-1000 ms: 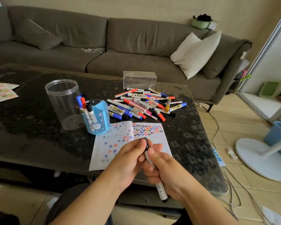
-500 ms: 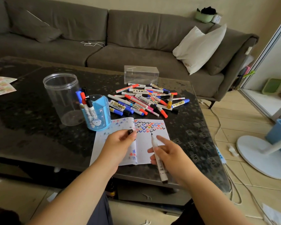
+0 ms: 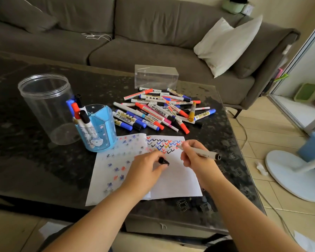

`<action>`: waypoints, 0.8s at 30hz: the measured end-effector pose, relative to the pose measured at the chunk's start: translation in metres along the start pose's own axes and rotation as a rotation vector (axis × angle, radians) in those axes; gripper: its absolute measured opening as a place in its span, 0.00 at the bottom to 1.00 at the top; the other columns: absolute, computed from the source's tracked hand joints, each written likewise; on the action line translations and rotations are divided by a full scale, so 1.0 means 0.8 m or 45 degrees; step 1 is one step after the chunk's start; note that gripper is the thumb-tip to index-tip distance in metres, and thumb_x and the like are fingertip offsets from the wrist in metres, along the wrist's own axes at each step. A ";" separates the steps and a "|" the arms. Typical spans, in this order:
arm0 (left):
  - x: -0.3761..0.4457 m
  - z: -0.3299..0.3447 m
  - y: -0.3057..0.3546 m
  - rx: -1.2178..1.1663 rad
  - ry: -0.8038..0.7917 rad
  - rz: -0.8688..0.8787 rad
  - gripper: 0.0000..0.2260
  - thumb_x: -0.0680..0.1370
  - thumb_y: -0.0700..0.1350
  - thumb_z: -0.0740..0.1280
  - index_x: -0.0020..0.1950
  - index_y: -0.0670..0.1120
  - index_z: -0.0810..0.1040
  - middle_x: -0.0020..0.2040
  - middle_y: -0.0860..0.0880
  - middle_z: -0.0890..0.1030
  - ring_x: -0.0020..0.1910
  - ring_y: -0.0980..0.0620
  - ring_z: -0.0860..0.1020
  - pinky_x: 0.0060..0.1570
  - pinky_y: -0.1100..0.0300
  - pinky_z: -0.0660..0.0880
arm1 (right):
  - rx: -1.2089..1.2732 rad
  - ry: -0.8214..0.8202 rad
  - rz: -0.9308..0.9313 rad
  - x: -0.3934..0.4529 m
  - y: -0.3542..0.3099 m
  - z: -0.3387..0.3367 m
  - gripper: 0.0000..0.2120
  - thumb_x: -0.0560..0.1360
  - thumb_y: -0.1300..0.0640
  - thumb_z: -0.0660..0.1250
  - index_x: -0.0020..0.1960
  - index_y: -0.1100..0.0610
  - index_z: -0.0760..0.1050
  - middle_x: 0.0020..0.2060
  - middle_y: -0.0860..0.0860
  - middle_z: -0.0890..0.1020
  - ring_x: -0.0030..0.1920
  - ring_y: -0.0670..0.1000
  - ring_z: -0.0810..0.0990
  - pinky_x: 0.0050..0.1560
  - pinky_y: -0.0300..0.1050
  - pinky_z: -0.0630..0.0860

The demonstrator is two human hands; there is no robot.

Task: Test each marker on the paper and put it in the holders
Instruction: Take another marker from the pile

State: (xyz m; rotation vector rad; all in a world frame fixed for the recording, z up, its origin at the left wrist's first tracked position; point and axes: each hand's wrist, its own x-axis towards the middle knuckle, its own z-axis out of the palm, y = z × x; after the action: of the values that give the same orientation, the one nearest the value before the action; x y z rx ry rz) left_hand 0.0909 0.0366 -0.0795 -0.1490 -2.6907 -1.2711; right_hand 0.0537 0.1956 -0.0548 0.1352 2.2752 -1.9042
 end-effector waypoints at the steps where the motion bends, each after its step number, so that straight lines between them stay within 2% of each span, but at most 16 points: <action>1: 0.001 0.004 -0.004 0.015 -0.006 0.044 0.09 0.74 0.44 0.70 0.53 0.48 0.80 0.49 0.53 0.82 0.49 0.59 0.78 0.49 0.70 0.69 | -0.119 0.021 -0.029 0.007 0.003 0.001 0.11 0.80 0.48 0.59 0.48 0.53 0.76 0.29 0.49 0.75 0.31 0.46 0.70 0.39 0.45 0.68; 3: 0.003 0.012 -0.015 0.036 0.016 0.126 0.08 0.72 0.42 0.72 0.50 0.46 0.81 0.45 0.51 0.83 0.45 0.59 0.77 0.48 0.66 0.71 | -0.212 0.053 -0.094 0.019 0.007 0.004 0.16 0.80 0.45 0.55 0.47 0.49 0.78 0.27 0.48 0.72 0.29 0.43 0.69 0.36 0.42 0.66; 5: 0.004 0.018 -0.025 0.069 0.035 0.148 0.08 0.71 0.43 0.73 0.49 0.45 0.81 0.44 0.51 0.82 0.45 0.58 0.76 0.48 0.68 0.70 | -0.230 0.093 -0.131 0.029 0.012 0.006 0.16 0.79 0.45 0.57 0.45 0.50 0.80 0.28 0.48 0.73 0.28 0.40 0.70 0.34 0.38 0.66; 7: 0.004 0.020 -0.031 0.088 0.036 0.143 0.08 0.71 0.44 0.73 0.50 0.46 0.81 0.45 0.52 0.81 0.47 0.56 0.75 0.49 0.71 0.66 | -0.262 0.140 -0.141 0.037 0.018 0.008 0.13 0.78 0.48 0.62 0.43 0.54 0.80 0.29 0.51 0.75 0.28 0.39 0.71 0.33 0.37 0.68; 9: 0.004 0.022 -0.033 0.103 0.038 0.151 0.08 0.72 0.45 0.72 0.50 0.47 0.80 0.46 0.53 0.80 0.48 0.56 0.74 0.49 0.72 0.64 | -0.271 0.201 -0.156 0.043 0.026 0.011 0.10 0.76 0.54 0.66 0.42 0.60 0.77 0.32 0.56 0.77 0.31 0.43 0.74 0.31 0.37 0.70; 12: 0.005 0.024 -0.034 0.114 0.056 0.174 0.08 0.72 0.45 0.72 0.50 0.47 0.80 0.46 0.53 0.80 0.48 0.55 0.75 0.51 0.67 0.66 | -0.267 0.245 -0.201 0.046 0.032 0.012 0.12 0.75 0.58 0.67 0.40 0.66 0.69 0.31 0.57 0.73 0.31 0.48 0.70 0.28 0.35 0.66; 14: 0.005 0.024 -0.035 0.128 0.066 0.175 0.08 0.72 0.45 0.72 0.49 0.47 0.80 0.46 0.52 0.81 0.48 0.53 0.75 0.52 0.60 0.68 | -0.294 0.222 -0.230 0.046 0.033 0.013 0.13 0.75 0.59 0.67 0.38 0.64 0.67 0.29 0.54 0.69 0.28 0.44 0.66 0.26 0.33 0.62; 16: 0.004 0.024 -0.034 0.135 0.078 0.177 0.08 0.72 0.45 0.73 0.49 0.46 0.80 0.45 0.51 0.81 0.48 0.52 0.76 0.52 0.58 0.69 | -0.317 0.204 -0.253 0.047 0.034 0.014 0.13 0.75 0.59 0.67 0.37 0.62 0.67 0.27 0.51 0.68 0.25 0.42 0.63 0.24 0.31 0.60; 20: 0.003 0.025 -0.033 0.141 0.096 0.181 0.08 0.72 0.46 0.72 0.50 0.46 0.80 0.46 0.50 0.81 0.48 0.51 0.75 0.53 0.58 0.68 | -0.341 0.177 -0.263 0.047 0.036 0.013 0.13 0.75 0.58 0.67 0.38 0.63 0.67 0.28 0.53 0.69 0.26 0.43 0.63 0.24 0.31 0.60; 24: 0.002 0.024 -0.032 0.142 0.110 0.178 0.09 0.74 0.48 0.70 0.51 0.46 0.80 0.46 0.50 0.81 0.49 0.51 0.74 0.51 0.61 0.65 | -0.385 0.172 -0.279 0.049 0.037 0.015 0.14 0.75 0.58 0.67 0.35 0.59 0.65 0.27 0.50 0.69 0.26 0.43 0.64 0.25 0.33 0.61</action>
State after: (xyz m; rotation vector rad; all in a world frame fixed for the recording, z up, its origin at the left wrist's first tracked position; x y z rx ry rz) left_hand 0.0831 0.0355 -0.1109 -0.2567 -2.6184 -1.0601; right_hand 0.0212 0.1874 -0.0926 -0.0275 2.7385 -1.6586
